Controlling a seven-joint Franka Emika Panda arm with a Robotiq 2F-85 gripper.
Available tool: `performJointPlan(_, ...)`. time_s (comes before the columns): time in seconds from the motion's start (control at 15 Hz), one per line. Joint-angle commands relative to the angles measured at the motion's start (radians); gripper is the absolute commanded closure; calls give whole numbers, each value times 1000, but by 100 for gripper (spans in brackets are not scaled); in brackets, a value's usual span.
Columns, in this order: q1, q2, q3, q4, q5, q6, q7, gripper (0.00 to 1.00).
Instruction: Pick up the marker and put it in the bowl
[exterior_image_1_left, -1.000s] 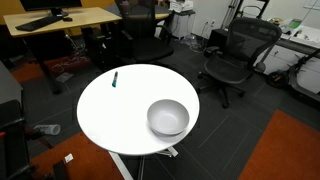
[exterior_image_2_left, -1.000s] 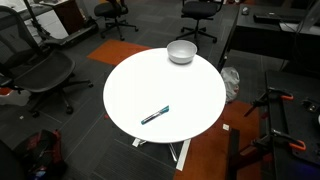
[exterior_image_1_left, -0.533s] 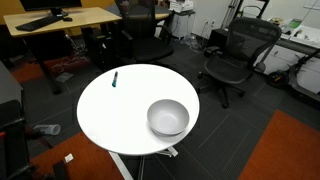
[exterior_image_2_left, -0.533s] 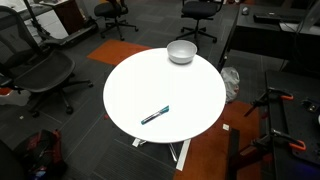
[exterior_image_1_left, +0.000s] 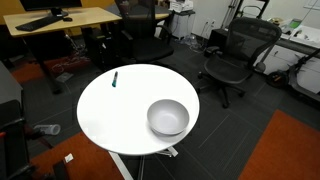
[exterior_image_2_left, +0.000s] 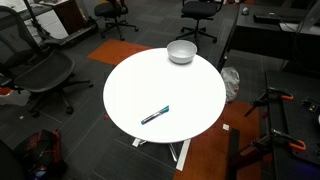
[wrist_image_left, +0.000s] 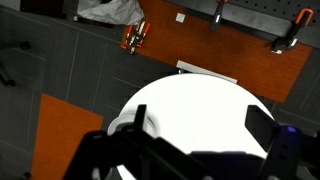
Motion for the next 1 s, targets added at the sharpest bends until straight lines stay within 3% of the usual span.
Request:
performJointPlan(0.0, 35, 80, 14, 39, -24, 58, -25, 0)
performJointPlan(0.6, 92, 235, 42, 18, 20, 312, -46, 0)
performJointPlan(0.93, 113, 342, 68, 28, 47, 367, -66, 0)
